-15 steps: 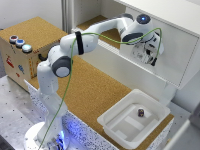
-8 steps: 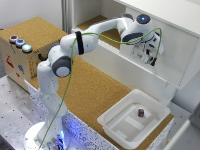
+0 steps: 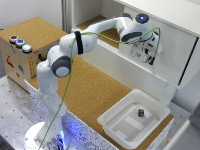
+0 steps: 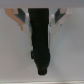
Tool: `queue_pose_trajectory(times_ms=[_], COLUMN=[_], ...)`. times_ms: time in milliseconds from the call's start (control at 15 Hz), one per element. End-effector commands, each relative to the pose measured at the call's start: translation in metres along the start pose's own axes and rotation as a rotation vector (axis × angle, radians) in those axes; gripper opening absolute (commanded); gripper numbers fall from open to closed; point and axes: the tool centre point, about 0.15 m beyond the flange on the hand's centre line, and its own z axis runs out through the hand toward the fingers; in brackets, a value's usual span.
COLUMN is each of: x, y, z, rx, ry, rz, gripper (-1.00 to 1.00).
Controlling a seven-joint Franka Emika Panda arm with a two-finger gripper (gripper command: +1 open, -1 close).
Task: Grasp the door handle, then slide the door to the left
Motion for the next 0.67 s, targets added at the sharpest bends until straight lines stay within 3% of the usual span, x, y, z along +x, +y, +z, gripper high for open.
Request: queue_pose_trajectory(times_ms=[0,600], x=[0.012,0.026], y=[-0.084,-0.165], z=[0.025,0.029], rx=[-0.156,-0.138], ry=[0.062,0.053], rz=[0.030,-0.010], gripper=[-1.00,-1.00])
